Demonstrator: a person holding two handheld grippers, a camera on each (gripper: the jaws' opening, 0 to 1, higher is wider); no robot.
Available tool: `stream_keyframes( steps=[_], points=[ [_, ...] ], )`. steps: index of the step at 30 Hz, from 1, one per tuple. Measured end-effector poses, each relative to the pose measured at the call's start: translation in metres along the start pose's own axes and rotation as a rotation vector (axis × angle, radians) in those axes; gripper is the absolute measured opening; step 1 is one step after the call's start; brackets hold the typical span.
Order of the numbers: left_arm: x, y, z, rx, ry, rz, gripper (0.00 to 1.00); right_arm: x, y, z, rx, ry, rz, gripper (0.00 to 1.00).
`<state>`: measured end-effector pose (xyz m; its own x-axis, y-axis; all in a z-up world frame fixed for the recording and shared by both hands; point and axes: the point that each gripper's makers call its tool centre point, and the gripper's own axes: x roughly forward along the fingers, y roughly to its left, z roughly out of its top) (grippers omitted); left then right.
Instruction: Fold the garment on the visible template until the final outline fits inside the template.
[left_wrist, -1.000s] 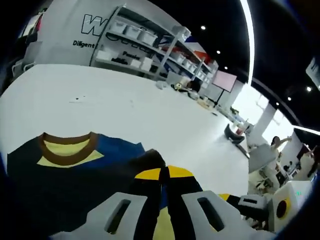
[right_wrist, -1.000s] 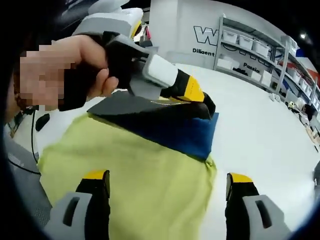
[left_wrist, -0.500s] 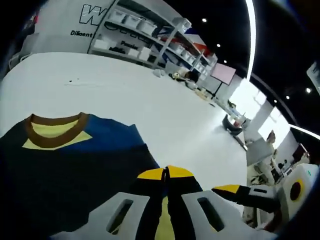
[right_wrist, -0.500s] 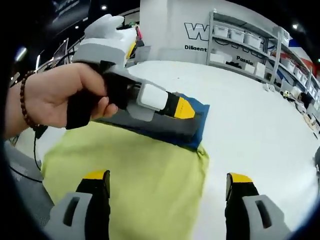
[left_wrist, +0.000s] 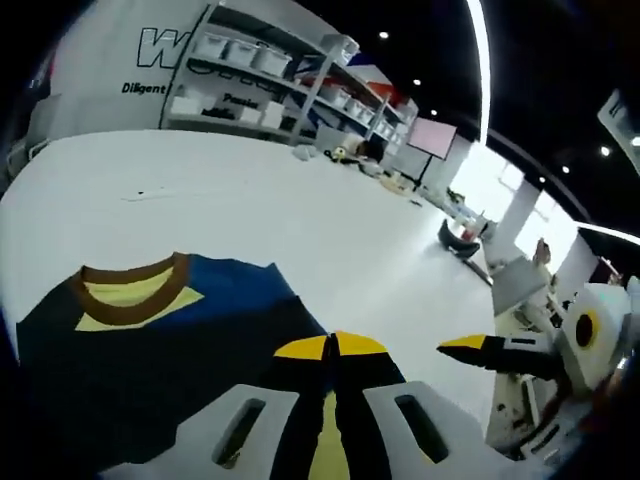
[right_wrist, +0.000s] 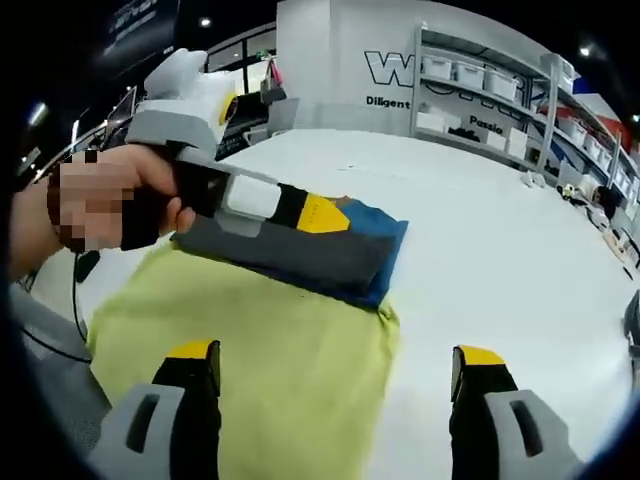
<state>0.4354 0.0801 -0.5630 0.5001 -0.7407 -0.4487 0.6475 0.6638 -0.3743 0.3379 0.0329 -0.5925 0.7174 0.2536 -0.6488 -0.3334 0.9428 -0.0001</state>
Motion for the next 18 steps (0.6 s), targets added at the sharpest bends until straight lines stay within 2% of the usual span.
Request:
stream_keyframes(
  steps=[5, 9, 14, 15, 18],
  points=[
    [-0.027, 0.007, 0.011, 0.049, -0.023, 0.001, 0.00, -0.002, 0.000, 0.008, -0.038, -0.012, 0.006, 0.95],
    [-0.050, 0.015, 0.019, 0.060, -0.053, 0.016, 0.00, -0.004, 0.004, 0.013, -0.046, -0.015, 0.028, 0.93],
    [-0.076, 0.018, 0.021, 0.041, -0.061, 0.025, 0.08, -0.006, 0.009, 0.019, -0.056, -0.018, 0.051, 0.88],
    [-0.082, 0.017, 0.022, 0.041, -0.070, 0.026, 0.09, -0.006, 0.013, 0.020, -0.072, -0.007, 0.076, 0.88],
    [-0.096, 0.014, 0.022, 0.065, -0.077, 0.032, 0.09, -0.008, 0.015, 0.024, -0.108, -0.006, 0.088, 0.85]
  ],
)
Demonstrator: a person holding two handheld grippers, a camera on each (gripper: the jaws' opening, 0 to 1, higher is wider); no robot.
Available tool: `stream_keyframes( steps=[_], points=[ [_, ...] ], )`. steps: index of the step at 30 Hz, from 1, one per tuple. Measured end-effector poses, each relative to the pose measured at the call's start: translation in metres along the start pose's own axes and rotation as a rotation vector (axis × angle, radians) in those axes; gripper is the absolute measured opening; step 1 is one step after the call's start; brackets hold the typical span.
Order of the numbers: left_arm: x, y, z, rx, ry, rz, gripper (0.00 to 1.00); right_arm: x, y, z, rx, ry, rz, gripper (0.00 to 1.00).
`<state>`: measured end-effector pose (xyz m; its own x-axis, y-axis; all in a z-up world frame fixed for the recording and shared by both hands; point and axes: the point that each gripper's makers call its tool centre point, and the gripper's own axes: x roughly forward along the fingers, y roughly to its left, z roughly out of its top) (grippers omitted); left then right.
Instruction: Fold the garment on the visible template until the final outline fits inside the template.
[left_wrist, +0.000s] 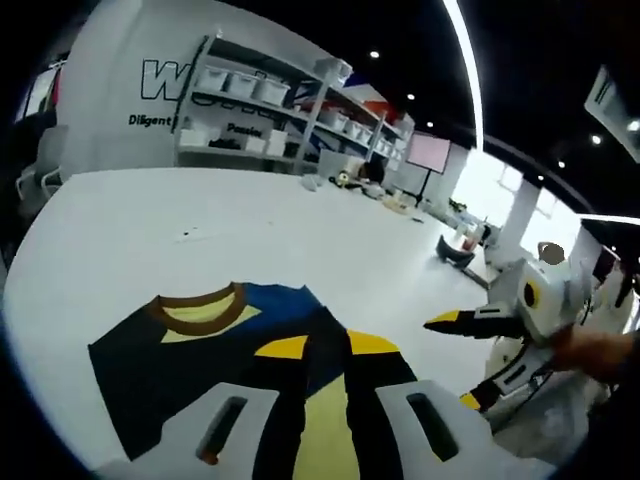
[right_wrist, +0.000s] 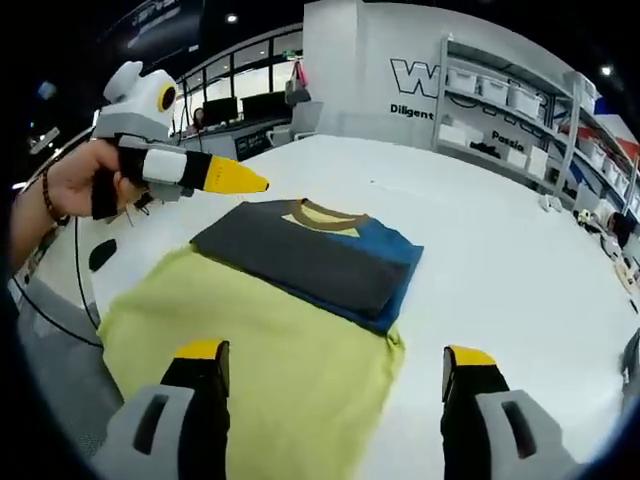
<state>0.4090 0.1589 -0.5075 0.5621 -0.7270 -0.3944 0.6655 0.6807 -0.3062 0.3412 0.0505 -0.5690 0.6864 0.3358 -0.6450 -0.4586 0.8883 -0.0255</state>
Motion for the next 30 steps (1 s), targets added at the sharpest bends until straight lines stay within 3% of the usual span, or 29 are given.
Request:
stream_keyframes(
  steps=[7, 9, 14, 20, 24, 26, 28, 30],
  points=[
    [-0.028, 0.007, -0.011, 0.073, 0.038, 0.022, 0.12, -0.002, 0.010, -0.003, -0.059, 0.025, 0.065, 0.79],
    [-0.039, 0.010, -0.017, 0.086, 0.061, 0.031, 0.13, -0.005, 0.015, -0.003, -0.092, 0.022, 0.078, 0.74],
    [-0.069, 0.013, -0.035, 0.118, 0.093, 0.057, 0.13, -0.011, 0.025, -0.007, -0.171, 0.054, 0.123, 0.75],
    [-0.090, 0.016, -0.060, 0.130, 0.145, 0.065, 0.13, -0.014, 0.027, -0.023, -0.230, 0.119, 0.164, 0.74],
    [-0.100, 0.014, -0.074, 0.221, 0.221, 0.056, 0.14, -0.017, 0.036, -0.036, -0.294, 0.171, 0.220, 0.73],
    [-0.102, 0.013, -0.083, 0.258, 0.258, 0.050, 0.15, -0.019, 0.043, -0.042, -0.327, 0.193, 0.268, 0.70],
    [-0.104, 0.011, -0.094, 0.276, 0.297, 0.042, 0.17, -0.023, 0.060, -0.048, -0.303, 0.218, 0.353, 0.69],
    [-0.106, 0.008, -0.103, 0.304, 0.329, 0.027, 0.20, -0.024, 0.064, -0.054, -0.381, 0.244, 0.374, 0.65]
  ],
)
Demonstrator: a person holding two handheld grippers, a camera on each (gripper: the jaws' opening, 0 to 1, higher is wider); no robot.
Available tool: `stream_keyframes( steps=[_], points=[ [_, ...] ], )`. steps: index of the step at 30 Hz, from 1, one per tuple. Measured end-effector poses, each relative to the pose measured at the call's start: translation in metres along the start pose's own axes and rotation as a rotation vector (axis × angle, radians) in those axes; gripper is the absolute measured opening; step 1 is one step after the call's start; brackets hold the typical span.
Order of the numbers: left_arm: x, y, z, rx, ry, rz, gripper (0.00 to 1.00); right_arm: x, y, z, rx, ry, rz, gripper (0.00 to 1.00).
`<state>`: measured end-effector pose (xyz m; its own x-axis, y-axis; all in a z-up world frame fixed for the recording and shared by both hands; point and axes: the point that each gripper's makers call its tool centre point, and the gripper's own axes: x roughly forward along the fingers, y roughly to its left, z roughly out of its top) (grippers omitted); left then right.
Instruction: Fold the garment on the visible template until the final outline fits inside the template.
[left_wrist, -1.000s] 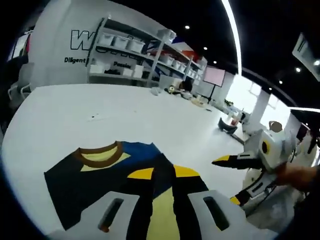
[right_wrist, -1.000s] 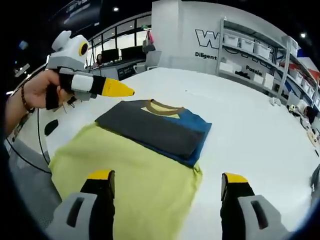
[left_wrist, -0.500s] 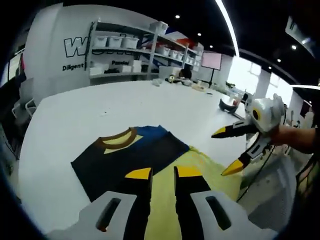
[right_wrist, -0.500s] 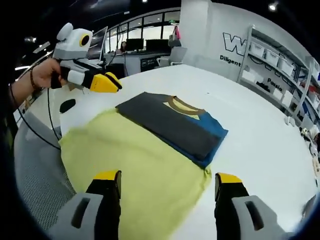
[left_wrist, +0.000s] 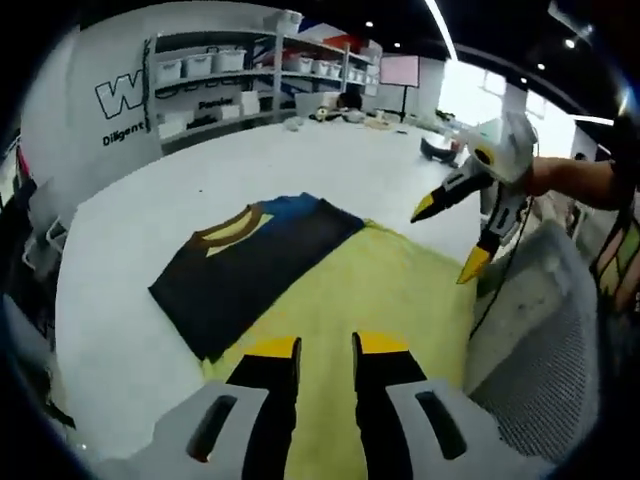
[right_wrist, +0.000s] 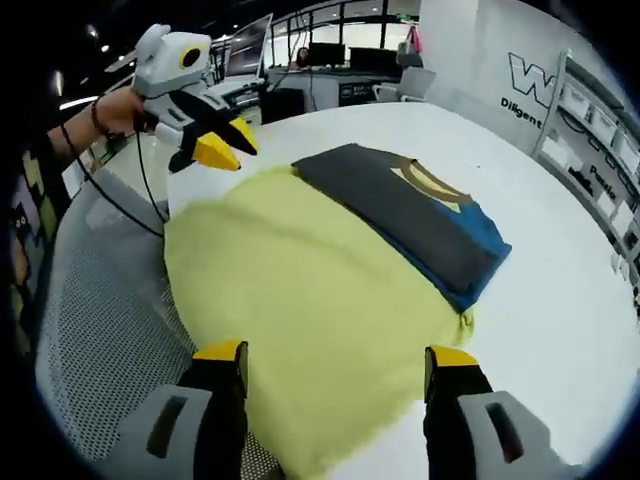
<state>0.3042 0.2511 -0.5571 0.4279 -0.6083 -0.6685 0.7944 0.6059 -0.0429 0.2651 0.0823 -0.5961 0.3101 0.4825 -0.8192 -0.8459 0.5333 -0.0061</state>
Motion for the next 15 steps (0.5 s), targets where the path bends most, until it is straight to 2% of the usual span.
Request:
stream_keyframes(
  steps=[4, 5, 7, 10, 12, 14, 15],
  points=[
    [-0.001, -0.007, -0.023, 0.114, 0.105, -0.012, 0.23, 0.005, 0.002, -0.013, -0.116, 0.077, -0.001, 0.60],
    [-0.001, -0.009, -0.031, 0.145, 0.141, -0.022, 0.24, 0.006, 0.004, -0.018, -0.133, 0.097, 0.010, 0.60],
    [-0.003, -0.012, -0.041, 0.188, 0.178, -0.037, 0.26, 0.008, 0.007, -0.021, -0.133, 0.096, 0.022, 0.57],
    [-0.005, -0.016, -0.050, 0.201, 0.194, -0.056, 0.24, 0.008, 0.011, -0.026, -0.153, 0.108, 0.047, 0.52],
    [-0.008, -0.020, -0.052, 0.218, 0.181, -0.079, 0.22, 0.008, 0.014, -0.032, -0.172, 0.130, 0.061, 0.49],
    [-0.011, -0.021, -0.060, 0.226, 0.209, -0.088, 0.25, 0.008, 0.015, -0.040, -0.198, 0.163, 0.070, 0.47],
    [-0.012, -0.020, -0.067, 0.259, 0.235, -0.088, 0.26, 0.008, 0.015, -0.044, -0.207, 0.179, 0.074, 0.46]
  ],
)
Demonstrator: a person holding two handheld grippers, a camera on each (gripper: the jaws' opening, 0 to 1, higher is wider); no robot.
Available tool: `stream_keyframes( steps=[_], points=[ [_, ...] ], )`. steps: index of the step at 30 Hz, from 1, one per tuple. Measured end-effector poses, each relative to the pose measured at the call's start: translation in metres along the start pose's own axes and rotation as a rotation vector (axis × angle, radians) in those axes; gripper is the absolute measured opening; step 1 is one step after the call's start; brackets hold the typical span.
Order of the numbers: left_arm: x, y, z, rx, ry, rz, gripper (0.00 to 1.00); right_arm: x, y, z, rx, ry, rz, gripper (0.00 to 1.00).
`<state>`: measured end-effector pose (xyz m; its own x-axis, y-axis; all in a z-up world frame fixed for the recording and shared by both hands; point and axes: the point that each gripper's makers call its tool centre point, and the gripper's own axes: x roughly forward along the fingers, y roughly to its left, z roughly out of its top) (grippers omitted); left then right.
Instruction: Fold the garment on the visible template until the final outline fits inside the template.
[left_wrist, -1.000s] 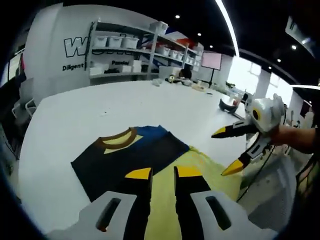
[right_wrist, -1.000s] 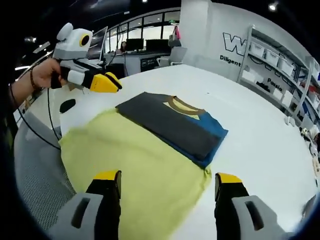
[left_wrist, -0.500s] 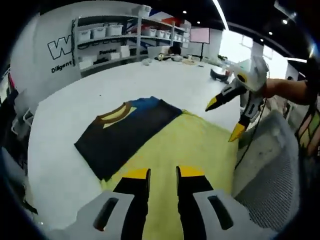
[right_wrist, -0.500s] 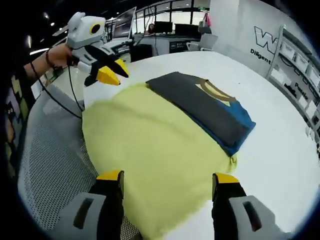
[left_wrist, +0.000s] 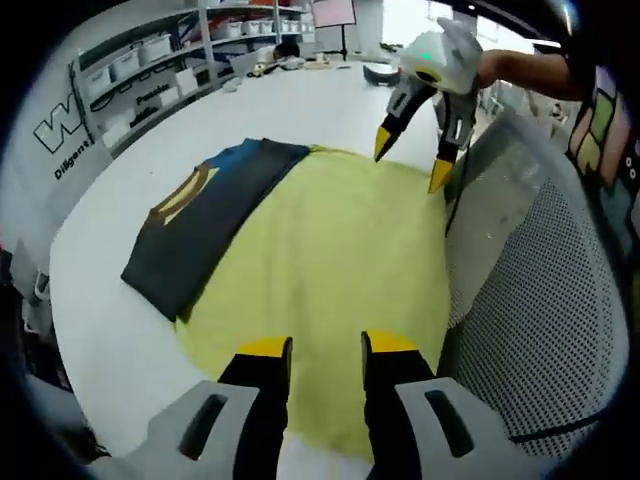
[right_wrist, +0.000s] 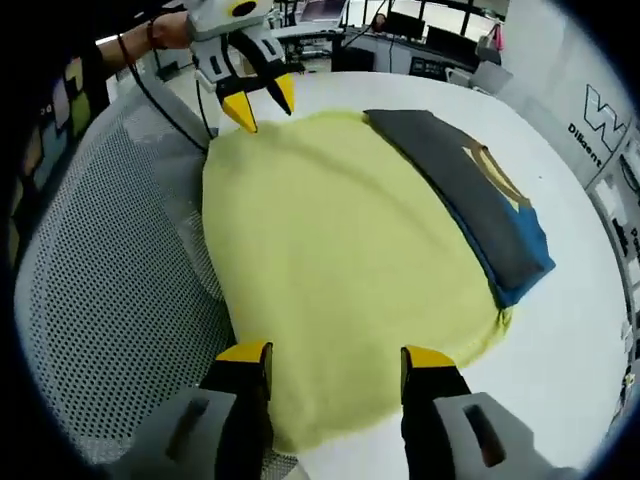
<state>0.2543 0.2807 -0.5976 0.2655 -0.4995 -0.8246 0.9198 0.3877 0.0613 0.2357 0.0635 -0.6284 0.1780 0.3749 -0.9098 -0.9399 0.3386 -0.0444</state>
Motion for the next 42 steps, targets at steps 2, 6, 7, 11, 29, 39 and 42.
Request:
stream_keyframes(
  steps=[2, 6, 7, 11, 29, 39, 42],
  points=[
    [0.002, -0.003, -0.013, 0.031, 0.052, -0.008, 0.26, 0.001, 0.001, -0.005, -0.013, 0.022, 0.005, 0.45],
    [0.007, -0.007, -0.027, 0.029, 0.081, -0.026, 0.26, 0.002, 0.004, -0.010, -0.025, 0.041, 0.023, 0.39],
    [0.007, -0.008, -0.029, 0.026, 0.084, -0.029, 0.25, 0.002, 0.006, -0.011, -0.028, 0.045, 0.029, 0.38],
    [0.009, -0.012, -0.041, 0.016, 0.105, -0.031, 0.25, 0.004, 0.009, -0.012, -0.082, 0.036, 0.047, 0.37],
    [0.014, -0.016, -0.054, -0.052, 0.133, -0.003, 0.19, 0.008, 0.007, -0.023, -0.004, 0.093, 0.035, 0.29],
    [0.017, -0.008, -0.050, -0.057, 0.080, 0.049, 0.00, 0.007, 0.006, -0.025, 0.045, 0.078, -0.018, 0.05],
    [0.018, -0.005, -0.049, -0.060, 0.089, 0.057, 0.00, 0.008, -0.005, -0.026, 0.000, 0.073, -0.089, 0.00]
  ],
)
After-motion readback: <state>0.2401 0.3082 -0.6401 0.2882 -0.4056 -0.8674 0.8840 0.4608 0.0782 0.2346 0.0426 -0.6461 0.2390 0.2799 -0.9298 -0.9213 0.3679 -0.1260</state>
